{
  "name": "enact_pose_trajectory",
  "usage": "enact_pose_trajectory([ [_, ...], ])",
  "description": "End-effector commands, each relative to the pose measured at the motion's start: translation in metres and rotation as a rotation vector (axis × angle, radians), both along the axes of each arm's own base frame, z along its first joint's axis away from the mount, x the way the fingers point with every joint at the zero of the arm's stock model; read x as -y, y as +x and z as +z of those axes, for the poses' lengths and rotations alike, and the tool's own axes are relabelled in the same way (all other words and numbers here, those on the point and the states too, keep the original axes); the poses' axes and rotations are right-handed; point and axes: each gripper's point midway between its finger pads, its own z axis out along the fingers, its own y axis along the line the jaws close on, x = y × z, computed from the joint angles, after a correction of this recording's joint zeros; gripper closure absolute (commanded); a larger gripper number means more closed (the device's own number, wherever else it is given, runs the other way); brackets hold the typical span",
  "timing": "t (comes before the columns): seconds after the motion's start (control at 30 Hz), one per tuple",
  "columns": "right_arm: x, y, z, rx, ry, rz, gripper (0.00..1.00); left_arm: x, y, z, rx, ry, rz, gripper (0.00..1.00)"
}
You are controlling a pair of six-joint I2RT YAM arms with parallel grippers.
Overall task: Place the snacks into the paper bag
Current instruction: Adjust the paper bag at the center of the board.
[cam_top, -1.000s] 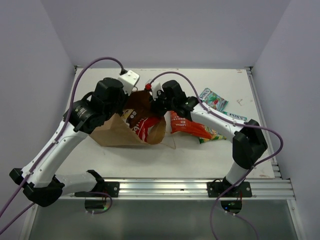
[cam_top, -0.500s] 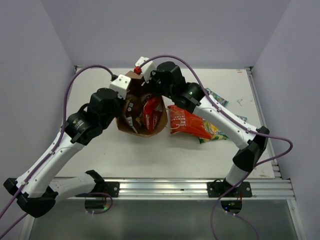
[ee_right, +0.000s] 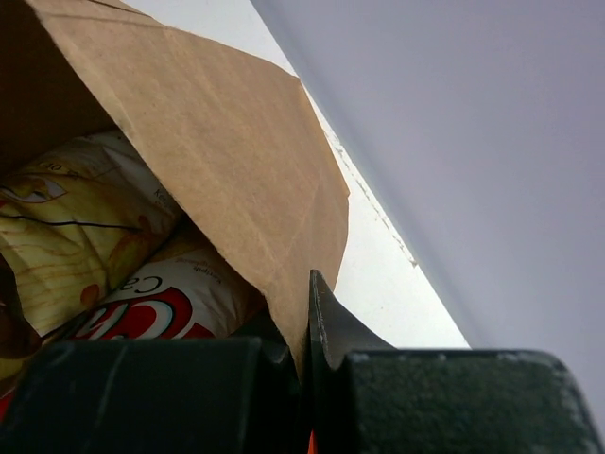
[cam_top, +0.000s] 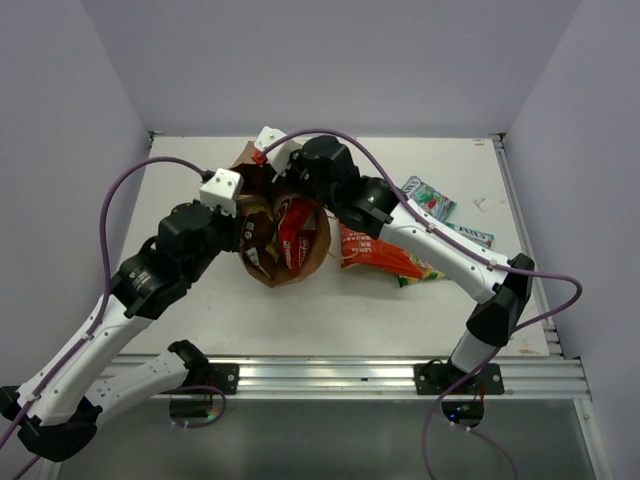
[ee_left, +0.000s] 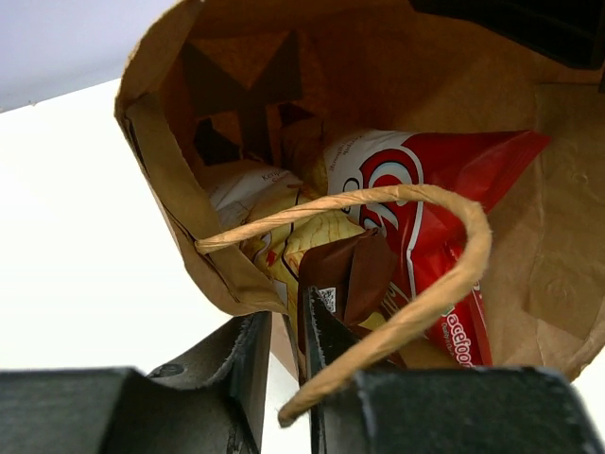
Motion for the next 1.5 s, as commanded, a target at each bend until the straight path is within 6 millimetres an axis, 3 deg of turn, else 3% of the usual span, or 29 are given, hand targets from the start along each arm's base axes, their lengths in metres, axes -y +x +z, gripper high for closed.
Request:
enact_pose_trajectory([
  [0.0,-0.013,0.002,0.052,0.115,0.128,0.019,1.00,0.003,0.007,0.010,0.039,-0.071,0.035,0.76],
  [0.1,-0.020,0.001,0.052,0.096,0.168,0.036,1.00,-0.002,0.007,0.010,0.039,-0.070,0.063,0.76],
  [0.2,-0.027,0.007,0.032,0.050,0.129,0.027,1.00,-0.011,0.007,0.017,0.059,-0.075,0.105,0.80],
  [0.27,-0.035,0.004,0.021,-0.024,0.132,0.041,1.00,-0.014,0.006,0.026,0.073,-0.078,0.113,0.87],
  [0.4,-0.040,-0.005,0.022,-0.141,0.226,0.022,1.00,-0.025,0.007,0.042,0.092,-0.047,0.163,0.99],
  [0.43,-0.039,-0.006,0.032,-0.156,0.255,0.008,1.00,-0.029,0.009,0.045,0.095,-0.033,0.184,1.00],
  [0.47,-0.036,-0.009,0.020,-0.223,0.256,-0.026,1.00,-0.031,0.009,0.053,0.106,-0.036,0.194,1.00],
  [0.63,-0.018,-0.023,0.015,-0.337,0.274,-0.114,1.00,-0.042,0.012,0.063,0.107,-0.001,0.256,1.00],
  [0.7,-0.011,-0.028,0.017,-0.363,0.304,-0.139,1.00,-0.043,0.013,0.060,0.105,0.014,0.263,1.00],
  [0.83,0.006,-0.032,-0.011,-0.419,0.268,-0.222,1.00,-0.039,0.019,0.048,0.082,0.058,0.257,1.00],
  [1.0,0.013,-0.044,-0.030,-0.509,0.261,-0.276,0.99,-0.039,0.027,0.034,0.049,0.131,0.268,0.98],
  [1.1,0.027,-0.039,-0.034,-0.477,0.243,-0.339,0.89,-0.036,0.031,0.025,0.037,0.134,0.257,0.98],
  [1.27,0.049,-0.023,-0.025,-0.370,0.189,-0.412,0.78,-0.031,0.038,0.033,0.086,0.098,0.230,0.98],
  [1.43,0.051,-0.022,-0.008,-0.330,0.196,-0.383,0.61,-0.026,0.040,0.042,0.138,0.090,0.188,1.00],
  [1.47,0.052,-0.024,-0.003,-0.326,0.201,-0.373,0.54,-0.023,0.040,0.044,0.152,0.090,0.162,1.00],
])
